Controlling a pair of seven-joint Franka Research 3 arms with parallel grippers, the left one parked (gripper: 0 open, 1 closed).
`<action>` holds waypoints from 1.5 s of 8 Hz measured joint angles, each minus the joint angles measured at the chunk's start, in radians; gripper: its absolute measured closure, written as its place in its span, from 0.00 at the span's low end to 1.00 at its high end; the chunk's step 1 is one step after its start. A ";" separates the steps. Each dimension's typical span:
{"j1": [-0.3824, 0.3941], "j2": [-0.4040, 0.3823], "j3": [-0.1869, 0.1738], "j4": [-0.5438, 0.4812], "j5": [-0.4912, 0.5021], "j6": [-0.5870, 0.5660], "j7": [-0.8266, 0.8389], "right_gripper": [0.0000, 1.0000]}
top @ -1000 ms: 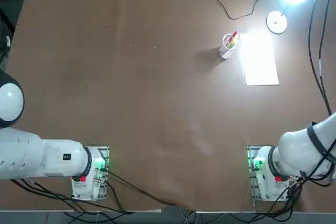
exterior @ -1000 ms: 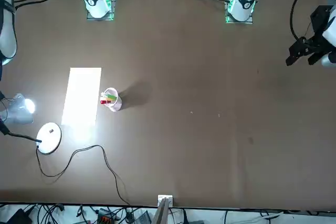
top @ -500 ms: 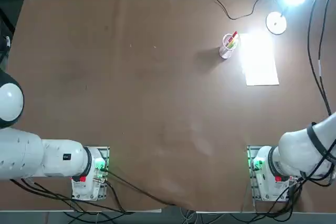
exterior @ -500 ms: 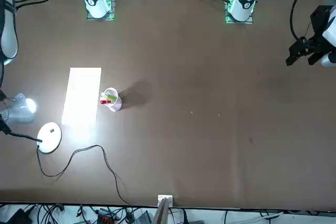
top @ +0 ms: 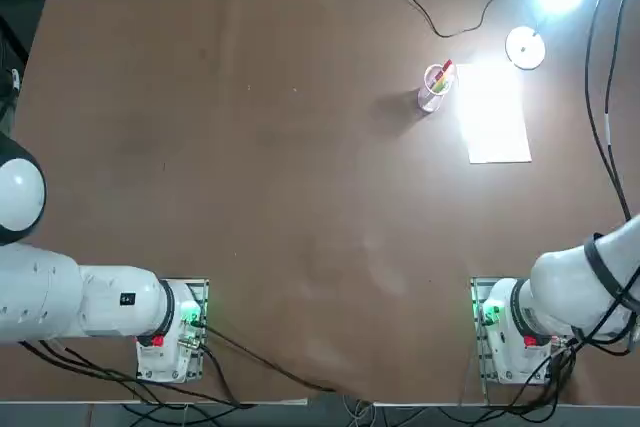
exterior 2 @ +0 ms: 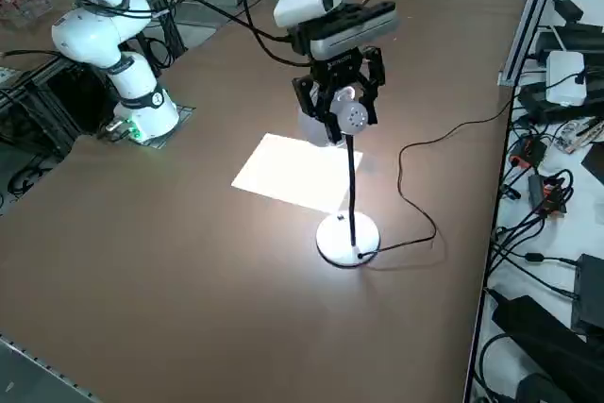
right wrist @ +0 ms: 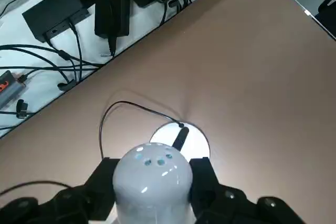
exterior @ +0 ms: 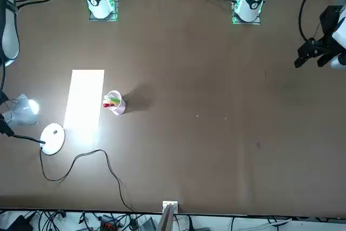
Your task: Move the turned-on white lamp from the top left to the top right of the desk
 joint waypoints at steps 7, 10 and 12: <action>0.000 -0.048 -0.001 0.022 -0.002 -0.003 -0.003 0.00; -0.004 -0.130 -0.012 0.098 0.057 -0.095 -0.006 0.00; -0.010 -0.176 -0.014 0.170 0.069 -0.310 -0.118 0.00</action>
